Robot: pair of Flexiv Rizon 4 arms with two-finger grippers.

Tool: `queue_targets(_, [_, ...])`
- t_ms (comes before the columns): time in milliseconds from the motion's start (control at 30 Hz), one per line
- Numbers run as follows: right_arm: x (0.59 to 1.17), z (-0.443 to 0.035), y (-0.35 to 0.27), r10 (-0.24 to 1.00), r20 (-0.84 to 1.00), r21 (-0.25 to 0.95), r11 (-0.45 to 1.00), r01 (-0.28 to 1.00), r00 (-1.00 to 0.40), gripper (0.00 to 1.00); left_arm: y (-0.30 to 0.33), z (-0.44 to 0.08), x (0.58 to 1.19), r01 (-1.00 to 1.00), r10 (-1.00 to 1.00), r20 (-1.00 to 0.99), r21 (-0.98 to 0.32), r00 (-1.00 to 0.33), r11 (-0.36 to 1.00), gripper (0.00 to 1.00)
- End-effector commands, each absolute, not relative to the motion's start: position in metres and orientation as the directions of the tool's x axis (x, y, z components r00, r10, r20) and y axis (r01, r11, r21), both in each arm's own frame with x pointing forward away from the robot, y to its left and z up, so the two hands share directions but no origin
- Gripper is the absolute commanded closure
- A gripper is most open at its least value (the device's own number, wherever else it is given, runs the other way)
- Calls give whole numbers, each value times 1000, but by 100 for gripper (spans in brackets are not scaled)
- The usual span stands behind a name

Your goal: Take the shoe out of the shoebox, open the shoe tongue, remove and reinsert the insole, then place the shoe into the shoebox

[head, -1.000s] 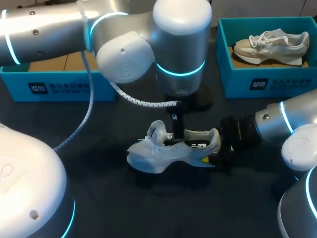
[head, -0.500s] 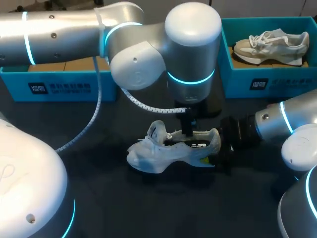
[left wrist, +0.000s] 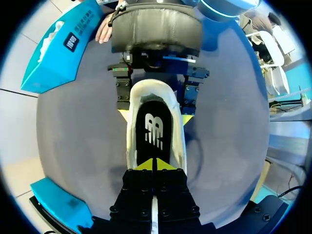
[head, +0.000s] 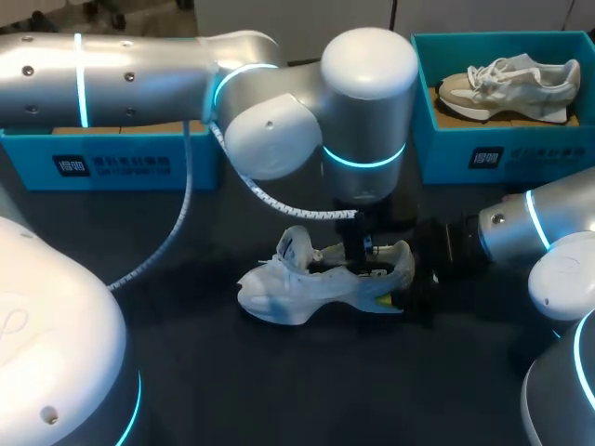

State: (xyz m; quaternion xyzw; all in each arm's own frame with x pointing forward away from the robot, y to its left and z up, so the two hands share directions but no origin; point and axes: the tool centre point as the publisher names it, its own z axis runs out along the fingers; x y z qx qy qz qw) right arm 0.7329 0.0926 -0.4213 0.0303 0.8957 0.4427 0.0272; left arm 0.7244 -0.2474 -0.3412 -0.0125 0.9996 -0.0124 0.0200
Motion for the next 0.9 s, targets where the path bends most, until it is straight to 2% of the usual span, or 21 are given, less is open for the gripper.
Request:
queue_targets(33, [733,-425,98,81,-24,792,610,31,-996,100,-257,-357,732,-16,-16,-3,-12,-1000,1000,100])
queue_targets(667, [733,-425,98,81,-24,792,610,31,-996,100,-246,-390,714,18,20,97,-25,-995,1000,100])
queue_targets(733, [733,-425,98,81,-24,792,610,31,-996,100,-245,-391,713,29,31,101,-24,-994,999,66])
queue_targets(833, [733,-425,98,81,-24,792,610,31,-996,100,-244,-392,713,35,37,103,-25,-994,999,75])
queue_targets(900, [733,-425,98,81,-24,792,610,31,-996,100,-242,-395,713,46,48,107,-26,-993,999,67])
